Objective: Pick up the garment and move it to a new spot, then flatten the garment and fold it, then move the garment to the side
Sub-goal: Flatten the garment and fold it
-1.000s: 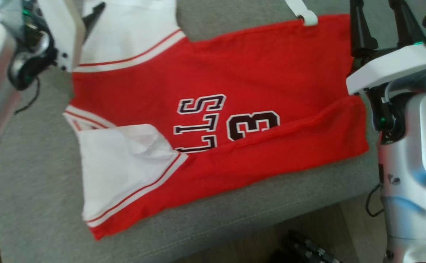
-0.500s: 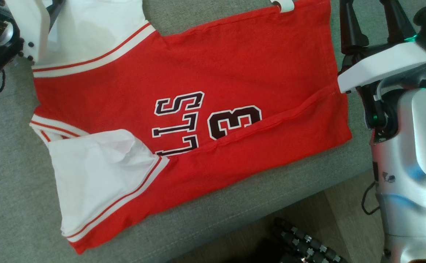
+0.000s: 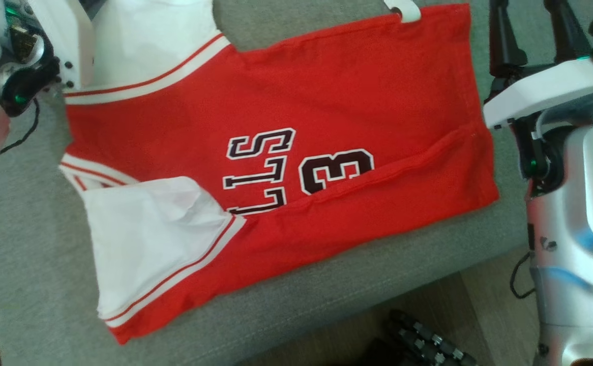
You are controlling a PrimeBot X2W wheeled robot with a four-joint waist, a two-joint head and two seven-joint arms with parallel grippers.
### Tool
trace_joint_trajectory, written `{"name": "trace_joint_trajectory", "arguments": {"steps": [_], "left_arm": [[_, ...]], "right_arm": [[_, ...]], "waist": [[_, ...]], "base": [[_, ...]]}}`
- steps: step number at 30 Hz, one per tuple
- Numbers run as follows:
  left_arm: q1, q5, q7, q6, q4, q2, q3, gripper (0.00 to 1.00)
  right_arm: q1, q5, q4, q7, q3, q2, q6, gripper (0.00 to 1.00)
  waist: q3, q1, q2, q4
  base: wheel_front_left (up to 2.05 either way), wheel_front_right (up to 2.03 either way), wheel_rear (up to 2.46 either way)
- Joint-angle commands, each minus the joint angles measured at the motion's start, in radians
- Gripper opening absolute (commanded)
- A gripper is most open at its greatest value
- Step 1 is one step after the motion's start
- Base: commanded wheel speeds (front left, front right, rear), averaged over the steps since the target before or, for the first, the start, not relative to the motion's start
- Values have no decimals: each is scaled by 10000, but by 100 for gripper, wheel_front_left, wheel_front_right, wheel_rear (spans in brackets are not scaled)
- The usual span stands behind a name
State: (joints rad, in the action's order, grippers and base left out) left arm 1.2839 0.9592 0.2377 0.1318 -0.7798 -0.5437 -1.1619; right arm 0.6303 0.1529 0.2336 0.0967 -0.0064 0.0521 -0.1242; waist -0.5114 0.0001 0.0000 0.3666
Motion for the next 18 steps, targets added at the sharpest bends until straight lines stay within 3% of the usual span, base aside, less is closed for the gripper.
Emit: {"name": "trace_joint_trajectory", "arguments": {"steps": [1, 10, 18], "left_arm": [[572, 71, -437, -12, 54, -146, 400, 0], [498, 231, -2675, -12, -112, 396, 725, 0], [192, 410, -3075, -12, 478, 484, 309, 0]], "right_arm": [[251, -147, -244, 51, 15, -18, -65, 100], [490, -666, 380, 555, -632, 82, -65, 100], [1196, -669, 1848, 1351, -554, 779, -65, 100]], "waist": [[234, -1, 0, -252], [889, -1, 0, -1312], [1014, -1, 0, -1932]], "base": [[0, 0, 0], [0, 0, 0], [0, 0, 0]]}}
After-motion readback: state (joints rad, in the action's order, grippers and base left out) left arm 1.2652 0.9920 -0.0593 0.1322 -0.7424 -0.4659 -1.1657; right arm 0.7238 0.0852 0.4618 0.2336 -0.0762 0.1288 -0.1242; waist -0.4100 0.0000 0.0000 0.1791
